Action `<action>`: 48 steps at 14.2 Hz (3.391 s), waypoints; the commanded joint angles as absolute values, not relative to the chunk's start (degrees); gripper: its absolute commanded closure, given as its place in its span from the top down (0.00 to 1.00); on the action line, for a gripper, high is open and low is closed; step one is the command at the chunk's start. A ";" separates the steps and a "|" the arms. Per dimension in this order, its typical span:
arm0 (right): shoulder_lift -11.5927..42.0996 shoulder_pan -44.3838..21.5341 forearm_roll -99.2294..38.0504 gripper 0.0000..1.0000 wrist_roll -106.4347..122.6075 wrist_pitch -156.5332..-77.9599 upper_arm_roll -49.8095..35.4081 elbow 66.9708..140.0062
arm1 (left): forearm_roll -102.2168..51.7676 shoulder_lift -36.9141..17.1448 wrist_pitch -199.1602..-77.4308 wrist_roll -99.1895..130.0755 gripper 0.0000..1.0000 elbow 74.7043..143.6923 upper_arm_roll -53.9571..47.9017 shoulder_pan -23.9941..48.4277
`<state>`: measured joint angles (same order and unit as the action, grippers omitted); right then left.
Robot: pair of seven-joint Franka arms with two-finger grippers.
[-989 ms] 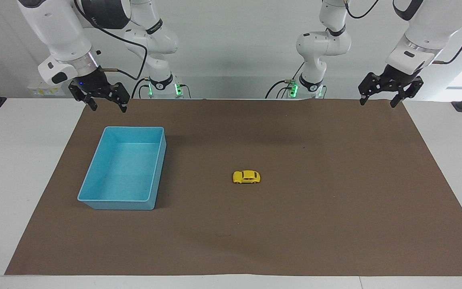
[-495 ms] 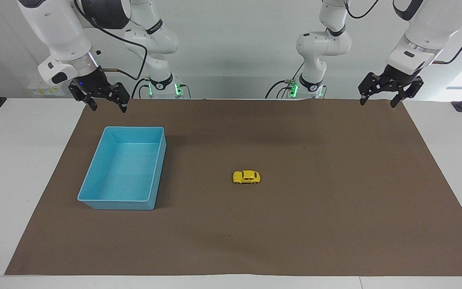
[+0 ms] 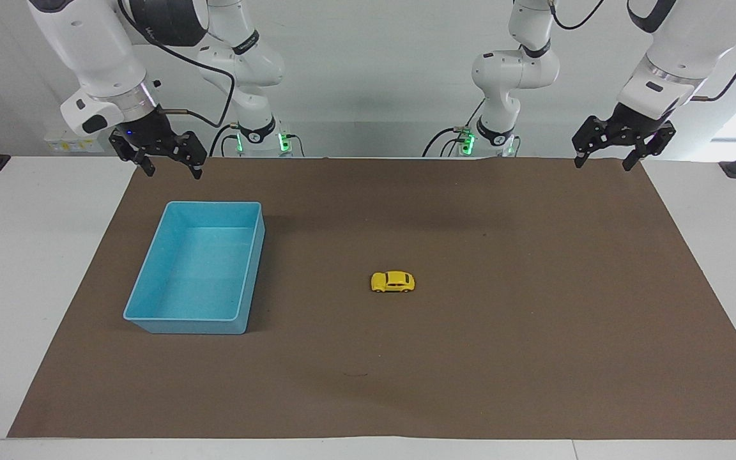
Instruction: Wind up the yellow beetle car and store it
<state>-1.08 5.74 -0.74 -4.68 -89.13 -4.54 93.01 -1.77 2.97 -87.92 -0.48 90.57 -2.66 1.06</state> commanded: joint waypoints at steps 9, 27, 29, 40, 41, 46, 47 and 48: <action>-0.70 6.59 -1.14 1.00 -3.96 -88.51 -5.01 92.20 | -2.19 4.31 -88.59 37.22 1.00 92.37 -2.64 1.85; -0.70 6.59 -1.14 1.00 -3.96 -88.51 -5.01 92.20 | -4.13 -4.74 -104.67 108.36 1.00 92.72 -2.72 13.79; -0.70 6.59 -1.14 1.00 -3.96 -88.51 -5.01 92.20 | -4.22 -5.88 -105.12 109.16 1.00 92.64 -2.72 15.11; -0.70 6.59 -1.14 1.00 -3.96 -88.51 -5.01 92.20 | -3.25 -17.13 -113.99 115.31 1.00 92.46 -2.55 24.25; -0.70 6.59 -1.14 1.00 -3.96 -88.51 -5.01 92.20 | -3.25 -18.10 -114.69 115.83 1.00 92.37 -2.55 24.95; -0.70 6.59 -1.14 1.00 -3.96 -88.51 -5.01 92.20 | 0.62 -22.58 -120.05 122.78 1.00 91.93 -2.55 27.60; -0.70 6.59 -1.14 1.00 -3.96 -88.51 -5.01 92.20 | 0.62 -22.59 -120.06 123.13 1.00 91.93 -2.55 28.03; -0.70 6.59 -1.14 1.00 -3.96 -88.51 -5.01 92.20 | 0.79 -22.67 -120.23 124.00 1.00 91.93 -2.55 28.73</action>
